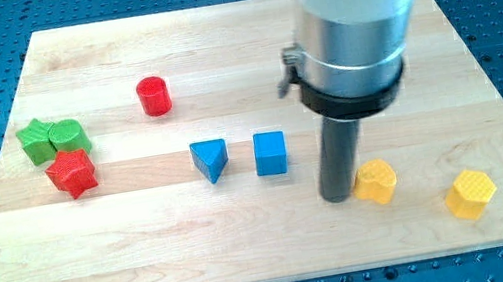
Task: Adjust the red star below the green blocks
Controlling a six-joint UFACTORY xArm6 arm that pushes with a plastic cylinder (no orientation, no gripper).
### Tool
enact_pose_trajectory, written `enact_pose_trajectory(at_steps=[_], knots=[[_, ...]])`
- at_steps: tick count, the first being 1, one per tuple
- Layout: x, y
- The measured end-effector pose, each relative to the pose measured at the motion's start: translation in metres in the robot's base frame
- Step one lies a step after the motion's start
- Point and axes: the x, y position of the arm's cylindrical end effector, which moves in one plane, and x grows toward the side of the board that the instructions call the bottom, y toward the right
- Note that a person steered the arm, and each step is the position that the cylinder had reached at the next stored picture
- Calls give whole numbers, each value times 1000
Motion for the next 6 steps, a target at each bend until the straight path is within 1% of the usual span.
enact_pose_trajectory(at_steps=[1,2,4,5,6], knots=[[0,33],[1,27],[1,-30],[1,-41],[4,-20]])
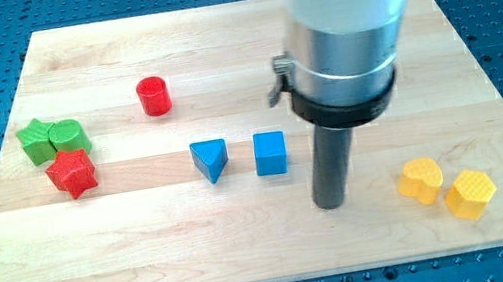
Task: Adjust the red star below the green blocks
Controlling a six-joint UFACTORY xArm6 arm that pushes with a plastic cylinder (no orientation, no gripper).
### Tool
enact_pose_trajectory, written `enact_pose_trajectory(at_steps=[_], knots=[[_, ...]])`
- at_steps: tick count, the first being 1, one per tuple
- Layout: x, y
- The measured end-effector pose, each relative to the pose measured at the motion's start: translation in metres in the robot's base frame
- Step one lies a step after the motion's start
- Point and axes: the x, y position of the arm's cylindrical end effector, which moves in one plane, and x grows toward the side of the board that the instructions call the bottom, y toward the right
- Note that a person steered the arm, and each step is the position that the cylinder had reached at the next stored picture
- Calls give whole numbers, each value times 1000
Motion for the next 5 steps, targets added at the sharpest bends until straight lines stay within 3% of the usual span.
enact_pose_trajectory(at_steps=[2,5], knots=[[-9,-83],[-56,-306]])
